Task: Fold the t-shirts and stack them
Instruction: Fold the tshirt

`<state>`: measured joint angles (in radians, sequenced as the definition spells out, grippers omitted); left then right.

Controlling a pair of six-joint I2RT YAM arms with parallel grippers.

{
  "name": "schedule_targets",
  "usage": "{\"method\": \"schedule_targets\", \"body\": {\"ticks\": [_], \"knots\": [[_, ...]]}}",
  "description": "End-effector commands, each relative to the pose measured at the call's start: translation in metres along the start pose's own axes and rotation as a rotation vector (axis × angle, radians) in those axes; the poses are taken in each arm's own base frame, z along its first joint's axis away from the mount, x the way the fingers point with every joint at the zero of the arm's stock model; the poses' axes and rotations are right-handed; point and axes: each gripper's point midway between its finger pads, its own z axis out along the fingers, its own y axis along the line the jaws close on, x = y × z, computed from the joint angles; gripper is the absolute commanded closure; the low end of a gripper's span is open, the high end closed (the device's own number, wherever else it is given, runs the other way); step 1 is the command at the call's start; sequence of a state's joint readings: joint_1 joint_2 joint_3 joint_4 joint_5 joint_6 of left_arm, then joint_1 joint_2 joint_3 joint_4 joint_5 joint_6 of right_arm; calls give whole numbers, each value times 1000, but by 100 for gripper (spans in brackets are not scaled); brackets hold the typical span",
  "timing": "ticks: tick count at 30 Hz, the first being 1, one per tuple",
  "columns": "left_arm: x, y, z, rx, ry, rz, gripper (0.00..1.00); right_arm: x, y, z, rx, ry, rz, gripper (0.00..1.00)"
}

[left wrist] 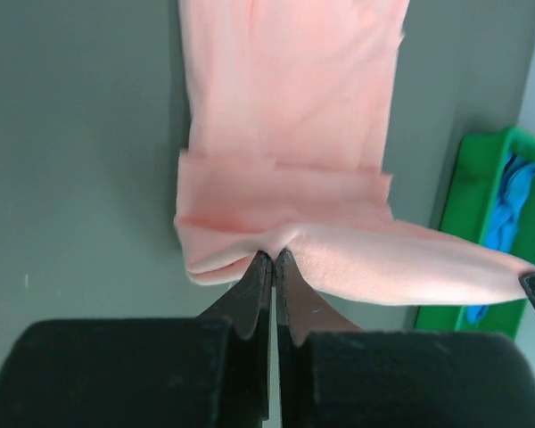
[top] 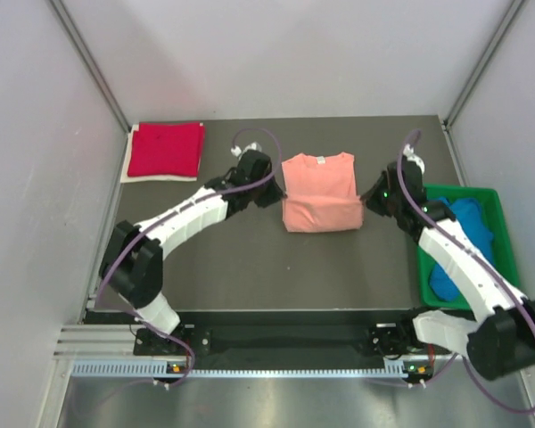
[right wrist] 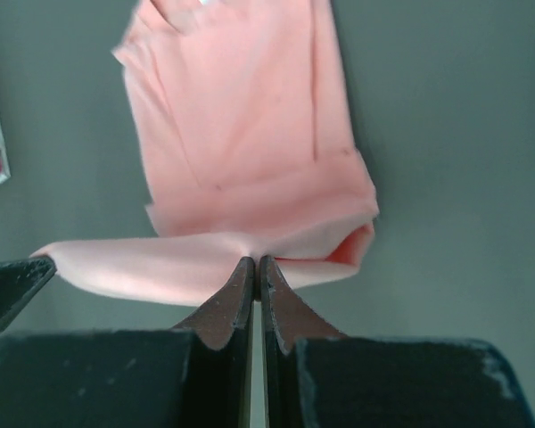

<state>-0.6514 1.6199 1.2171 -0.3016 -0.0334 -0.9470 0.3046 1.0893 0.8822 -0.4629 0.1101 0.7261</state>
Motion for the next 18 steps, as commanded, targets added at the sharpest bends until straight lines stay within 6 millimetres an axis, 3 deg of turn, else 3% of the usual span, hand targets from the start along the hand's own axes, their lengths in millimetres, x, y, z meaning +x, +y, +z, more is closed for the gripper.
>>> {"method": "schedule_targets", "body": {"ticks": [1, 2, 4, 5, 7, 8, 10, 12, 13, 14, 16, 17, 18], "knots": [[-46, -18, 12, 62, -41, 43, 100, -57, 35, 14, -47, -120, -50, 100], [-69, -26, 12, 88, -74, 31, 100, -71, 46, 14, -63, -144, -50, 100], [-82, -24, 33, 92, -68, 38, 100, -79, 46, 34, -48, -132, -48, 100], [-97, -39, 33, 133, -86, 45, 100, -89, 56, 37, -84, -132, -42, 100], [-111, -33, 54, 125, -96, 60, 100, -97, 51, 63, -79, -114, -22, 100], [-125, -43, 55, 146, -122, 67, 100, -105, 56, 67, -97, -116, -14, 100], [-140, -40, 73, 160, -136, 59, 100, -114, 49, 91, -100, -107, 5, 100], [-146, -32, 91, 183, -119, 32, 100, -127, 55, 103, -141, -107, 10, 100], [-158, -43, 94, 235, -151, 38, 100, -129, 47, 121, -133, -97, 19, 100], [-163, -43, 98, 253, -156, 36, 100, -136, 55, 125, -173, -95, 19, 100], [-165, -35, 120, 255, -153, 42, 100, -136, 45, 150, -162, -70, 32, 100], [-177, -42, 122, 284, -180, 54, 100, -142, 52, 154, -195, -71, 29, 100], [-176, -45, 126, 312, -166, 66, 100, -143, 52, 161, -203, -66, 31, 100]]}}
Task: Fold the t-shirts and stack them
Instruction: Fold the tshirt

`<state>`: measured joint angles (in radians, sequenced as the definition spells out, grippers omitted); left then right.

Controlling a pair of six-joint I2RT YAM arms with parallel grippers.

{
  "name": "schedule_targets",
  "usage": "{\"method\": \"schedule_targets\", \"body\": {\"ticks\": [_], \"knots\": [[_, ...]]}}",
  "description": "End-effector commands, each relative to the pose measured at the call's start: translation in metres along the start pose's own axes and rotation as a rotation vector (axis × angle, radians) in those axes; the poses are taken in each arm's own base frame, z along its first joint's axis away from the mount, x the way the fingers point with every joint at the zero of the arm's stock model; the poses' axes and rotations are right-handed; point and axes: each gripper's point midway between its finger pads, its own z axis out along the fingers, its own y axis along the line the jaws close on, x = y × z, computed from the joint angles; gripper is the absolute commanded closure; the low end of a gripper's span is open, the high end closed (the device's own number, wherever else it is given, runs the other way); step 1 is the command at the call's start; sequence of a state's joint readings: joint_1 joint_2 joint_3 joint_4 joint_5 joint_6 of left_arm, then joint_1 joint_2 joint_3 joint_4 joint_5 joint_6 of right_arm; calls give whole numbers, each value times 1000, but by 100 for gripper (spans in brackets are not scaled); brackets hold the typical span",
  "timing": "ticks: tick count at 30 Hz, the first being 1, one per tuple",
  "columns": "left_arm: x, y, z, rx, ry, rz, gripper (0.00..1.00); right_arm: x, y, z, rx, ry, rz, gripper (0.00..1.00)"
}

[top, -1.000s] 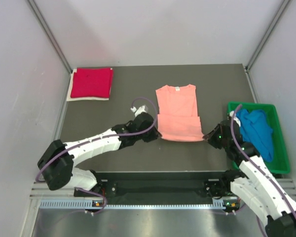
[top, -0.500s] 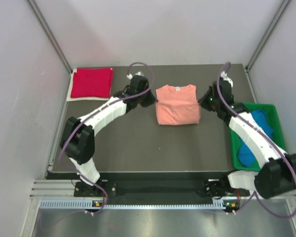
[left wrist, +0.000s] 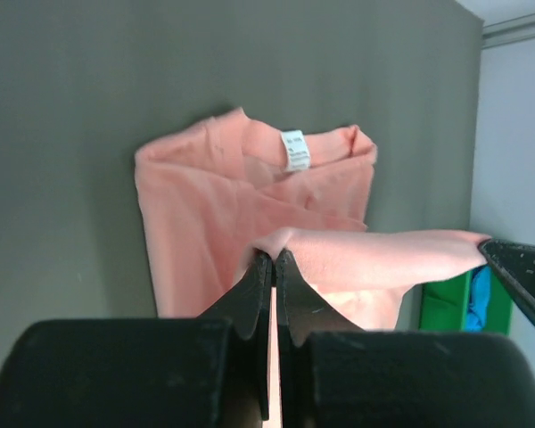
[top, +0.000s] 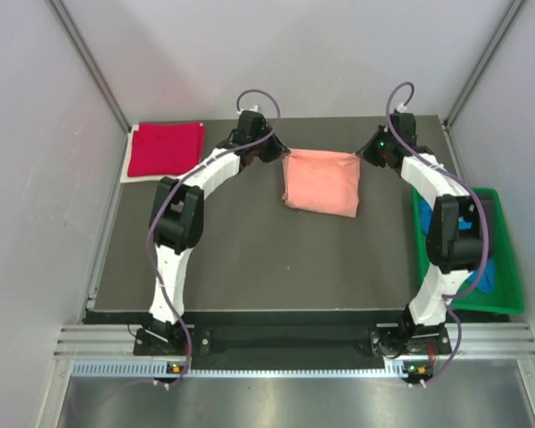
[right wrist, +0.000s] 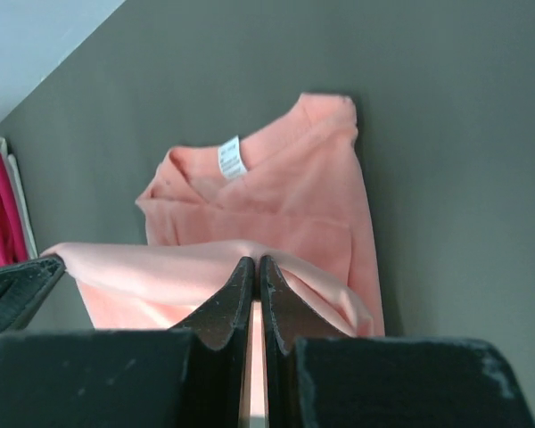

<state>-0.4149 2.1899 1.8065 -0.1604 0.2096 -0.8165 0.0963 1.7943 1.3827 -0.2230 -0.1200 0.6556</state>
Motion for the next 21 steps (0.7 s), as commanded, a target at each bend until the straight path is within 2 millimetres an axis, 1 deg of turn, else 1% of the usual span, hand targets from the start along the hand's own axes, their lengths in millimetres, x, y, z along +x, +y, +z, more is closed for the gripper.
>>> {"method": "schedule_targets", "body": {"ticks": [1, 2, 3, 4, 5, 6, 7, 8, 9, 10, 11, 12, 13, 14, 15, 16, 17, 18, 19, 20, 21], "knots": [[-40, -26, 18, 152, -90, 71, 100, -35, 23, 21, -127, -59, -23, 100], [-42, -24, 23, 156, -93, 76, 100, -40, 28, 24, -145, -63, -24, 100], [-42, -23, 28, 162, -94, 83, 100, -40, 27, 29, -144, -63, -18, 100], [-43, -18, 38, 159, -97, 99, 100, -39, 22, 38, -141, -59, -11, 100], [-43, -16, 42, 158, -99, 105, 100, -44, 22, 42, -146, -65, -2, 100], [-45, -12, 52, 172, -114, 118, 100, -45, 22, 45, -146, -69, 0, 100], [-52, -16, 53, 181, -133, 123, 100, -43, 18, 53, -137, -59, 5, 100], [-55, -12, 57, 174, -138, 120, 100, -50, 22, 55, -144, -70, 8, 100], [-51, 0, 66, 154, -124, 114, 100, -51, 21, 59, -144, -69, 8, 100], [-57, -1, 67, 157, -135, 116, 100, -48, 17, 67, -138, -57, 9, 100], [-61, 6, 69, 141, -150, 109, 100, -55, 22, 68, -146, -67, 3, 100], [-61, 13, 74, 132, -156, 105, 100, -55, 22, 72, -144, -63, 2, 100], [-62, 15, 76, 132, -162, 103, 100, -51, 17, 80, -135, -50, 9, 100], [-65, 20, 77, 129, -168, 97, 100, -55, 22, 82, -153, -54, 5, 99], [-65, 27, 81, 125, -167, 85, 100, -55, 21, 86, -156, -49, 6, 97], [-67, 28, 81, 131, -174, 81, 100, -48, 14, 96, -140, -27, 15, 95], [-73, 34, 81, 128, -180, 76, 100, -53, 18, 98, -153, -34, 11, 94], [-75, 36, 81, 131, -187, 73, 99, -54, 18, 101, -161, -35, 10, 92], [-78, 36, 80, 139, -194, 73, 95, -47, 13, 111, -159, -13, 13, 89], [-82, 39, 79, 139, -199, 72, 88, -52, 22, 110, -195, -9, 0, 84], [-84, 35, 75, 151, -195, 78, 73, -51, 17, 113, -195, 11, -1, 73]]}}
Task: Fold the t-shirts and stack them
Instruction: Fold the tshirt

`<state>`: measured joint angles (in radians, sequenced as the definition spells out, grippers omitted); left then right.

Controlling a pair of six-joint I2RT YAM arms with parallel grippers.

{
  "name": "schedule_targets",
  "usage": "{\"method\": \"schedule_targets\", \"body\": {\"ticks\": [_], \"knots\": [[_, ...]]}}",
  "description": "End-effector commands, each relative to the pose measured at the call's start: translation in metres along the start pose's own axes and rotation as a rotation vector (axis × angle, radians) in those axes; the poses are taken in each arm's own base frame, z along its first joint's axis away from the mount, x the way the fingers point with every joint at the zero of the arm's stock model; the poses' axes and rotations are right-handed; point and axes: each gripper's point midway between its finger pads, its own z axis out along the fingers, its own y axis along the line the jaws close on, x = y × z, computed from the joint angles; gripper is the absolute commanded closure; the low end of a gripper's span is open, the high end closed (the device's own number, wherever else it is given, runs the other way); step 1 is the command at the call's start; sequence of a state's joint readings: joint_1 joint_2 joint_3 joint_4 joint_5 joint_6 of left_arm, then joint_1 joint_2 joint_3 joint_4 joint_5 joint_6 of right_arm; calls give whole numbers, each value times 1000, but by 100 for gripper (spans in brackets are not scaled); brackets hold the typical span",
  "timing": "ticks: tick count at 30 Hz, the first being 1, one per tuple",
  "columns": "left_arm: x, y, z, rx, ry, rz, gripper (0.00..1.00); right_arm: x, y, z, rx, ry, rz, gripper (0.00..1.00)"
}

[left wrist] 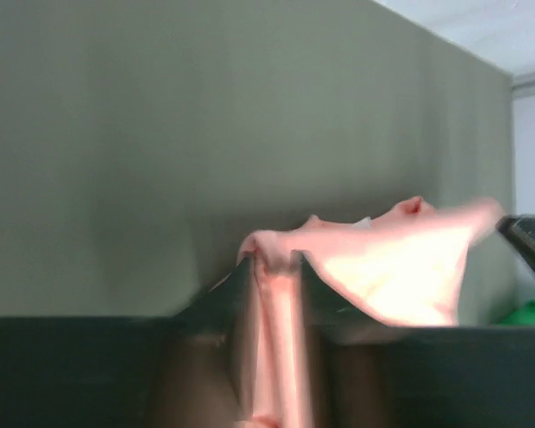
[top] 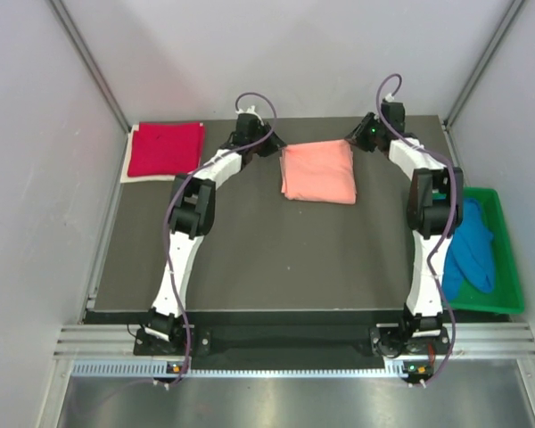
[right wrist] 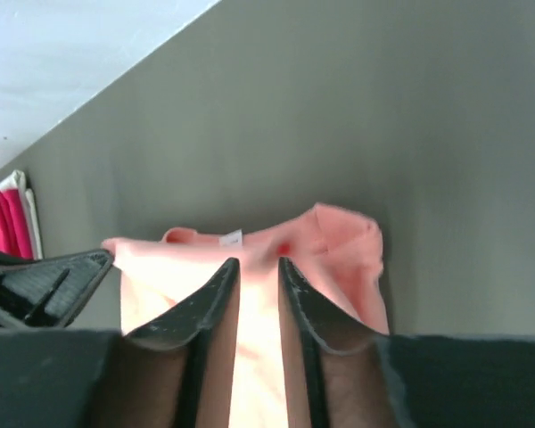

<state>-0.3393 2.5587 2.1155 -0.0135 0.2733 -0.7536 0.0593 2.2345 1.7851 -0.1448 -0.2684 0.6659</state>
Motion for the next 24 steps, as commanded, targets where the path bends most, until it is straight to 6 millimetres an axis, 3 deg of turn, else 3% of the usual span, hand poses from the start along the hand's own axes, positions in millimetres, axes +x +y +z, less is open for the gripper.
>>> {"method": "schedule_targets", "body": {"ticks": [1, 2, 3, 4, 5, 6, 7, 8, 9, 10, 12, 13, 14, 17, 20, 24], "knots": [[-52, -17, -11, 83, -121, 32, 58, -25, 10, 2, -83, -14, -30, 70], [-54, -14, -16, 72, -107, 35, 50, -26, 7, -1, -83, -8, -43, 66], [-60, -24, -27, 84, -107, 79, 48, -28, 3, -7, -80, -10, -54, 58], [-50, -18, -32, 68, -75, 87, 47, -36, 13, -21, -97, -29, -76, 54], [-49, -20, -39, 67, -70, 99, 45, -24, 11, -26, -111, 5, -112, 51], [-59, -39, -58, 92, -94, 139, 42, -37, 3, -45, -109, -1, -117, 46], [-36, -21, -63, 58, -42, 128, 40, -30, 1, -51, -119, 32, -134, 44], [-29, -21, -72, 59, -27, 133, 39, -22, 2, -59, -148, 71, -184, 43], [-39, -42, -90, 105, -66, 156, 38, -19, 5, -74, -152, 92, -206, 41], [-9, -29, -95, 105, -3, 147, 38, -3, -3, -77, -147, 134, -218, 40], [3, -47, -111, 147, 10, 193, 37, 12, -3, -93, -175, 182, -273, 39], [22, -40, -114, 143, 52, 196, 37, 27, -9, -95, -179, 220, -273, 39], [37, -47, -118, 169, 88, 210, 37, 36, -9, -99, -209, 248, -289, 39], [65, -47, -127, 183, 134, 230, 37, 57, -17, -106, -223, 296, -300, 39], [80, -44, -129, 192, 147, 233, 36, 70, -27, -105, -217, 323, -311, 39], [102, -24, -118, 168, 203, 216, 37, 88, -45, -95, -235, 382, -271, 38]]}}
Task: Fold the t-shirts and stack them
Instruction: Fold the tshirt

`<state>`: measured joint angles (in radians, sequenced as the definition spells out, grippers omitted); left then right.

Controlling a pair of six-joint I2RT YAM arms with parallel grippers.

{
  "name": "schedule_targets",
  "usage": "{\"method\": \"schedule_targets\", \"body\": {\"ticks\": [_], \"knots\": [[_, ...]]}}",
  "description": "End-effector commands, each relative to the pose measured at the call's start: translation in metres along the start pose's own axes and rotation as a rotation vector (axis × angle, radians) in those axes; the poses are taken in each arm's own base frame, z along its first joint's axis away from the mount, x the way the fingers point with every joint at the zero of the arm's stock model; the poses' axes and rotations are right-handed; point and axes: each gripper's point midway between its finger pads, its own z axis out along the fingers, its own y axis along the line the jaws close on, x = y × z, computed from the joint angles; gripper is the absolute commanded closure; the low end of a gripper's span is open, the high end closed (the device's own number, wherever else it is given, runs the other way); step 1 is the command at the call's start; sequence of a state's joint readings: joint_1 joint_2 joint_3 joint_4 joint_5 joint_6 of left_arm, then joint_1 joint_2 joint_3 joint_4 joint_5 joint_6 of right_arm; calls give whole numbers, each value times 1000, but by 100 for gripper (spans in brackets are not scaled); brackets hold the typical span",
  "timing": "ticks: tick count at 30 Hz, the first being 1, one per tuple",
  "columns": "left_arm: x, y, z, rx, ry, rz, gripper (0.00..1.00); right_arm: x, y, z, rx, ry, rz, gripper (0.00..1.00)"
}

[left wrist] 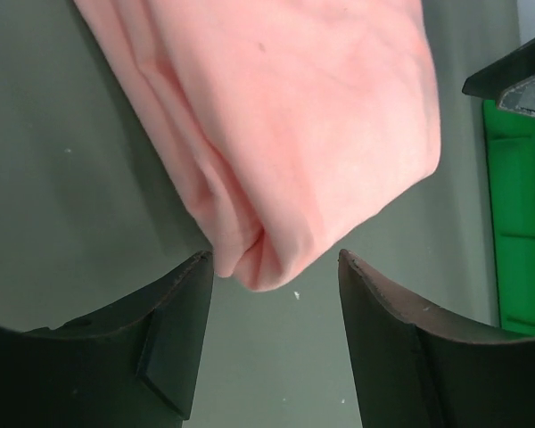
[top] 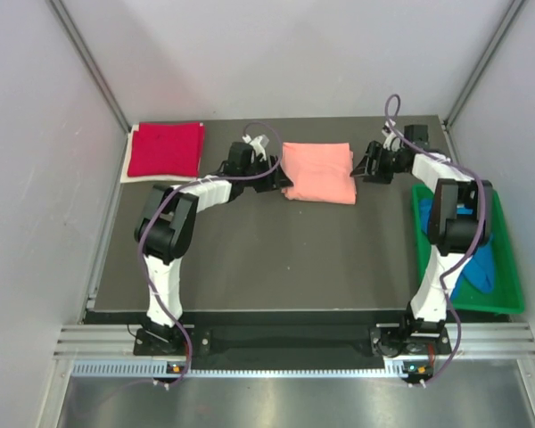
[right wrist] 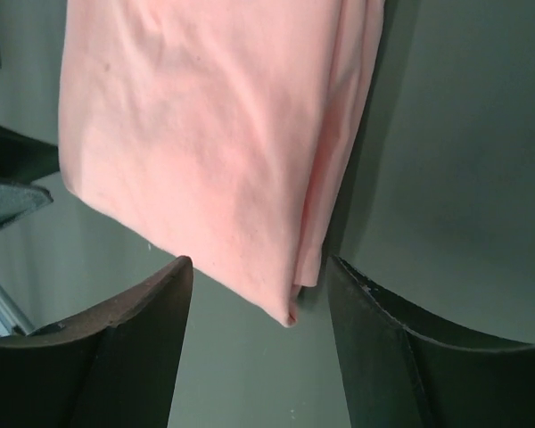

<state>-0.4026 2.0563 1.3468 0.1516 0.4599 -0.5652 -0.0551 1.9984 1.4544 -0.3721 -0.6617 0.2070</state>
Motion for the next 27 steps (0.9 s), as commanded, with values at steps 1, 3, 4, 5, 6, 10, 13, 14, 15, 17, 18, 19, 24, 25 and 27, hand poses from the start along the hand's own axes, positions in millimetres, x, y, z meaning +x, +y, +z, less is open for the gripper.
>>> {"method": "schedule_targets", "body": {"ticks": [1, 3, 4, 5, 6, 10, 13, 14, 15, 17, 18, 19, 24, 25, 27], "knots": [[-2, 8, 6, 32, -19, 35, 38, 12, -3, 7, -63, 35, -39, 38], [9, 15, 13, 29, 8, 19, 40, 19, -4, 12, -87, 49, -47, 38], [12, 19, 15, 18, 11, 14, 41, 25, -6, 14, -95, 60, -41, 38], [14, 21, 17, 13, 14, 11, 42, 27, -6, 15, -104, 66, -37, 39], [18, 25, 19, 6, 21, 1, 43, 31, -6, 19, -112, 77, -31, 40], [23, 33, 24, -12, 30, -17, 61, 47, -14, 26, -102, 88, -6, 52], [25, 37, 25, -27, 34, -29, 75, 57, -19, 27, -78, 85, 12, 76], [24, 38, 25, -35, 31, -31, 87, 58, -21, 27, -64, 82, 21, 85], [25, 39, 25, -43, 32, -38, 92, 57, -21, 25, -56, 75, 19, 100], [24, 42, 22, -73, 31, -50, 100, 66, -25, 24, -43, 82, 37, 100], [24, 42, 21, -82, 32, -62, 100, 64, -23, 22, -38, 67, 29, 100], [28, 42, 18, -96, 48, -75, 100, 71, -25, 21, -25, 74, 44, 100], [38, 39, -7, -190, 82, -118, 100, 83, -16, 5, -18, 56, 47, 100], [38, 36, -9, -186, 83, -120, 100, 94, -16, 3, -14, 68, 70, 100], [52, 37, -20, -212, 122, -148, 100, 96, -9, -2, -17, 52, 68, 100]]}}
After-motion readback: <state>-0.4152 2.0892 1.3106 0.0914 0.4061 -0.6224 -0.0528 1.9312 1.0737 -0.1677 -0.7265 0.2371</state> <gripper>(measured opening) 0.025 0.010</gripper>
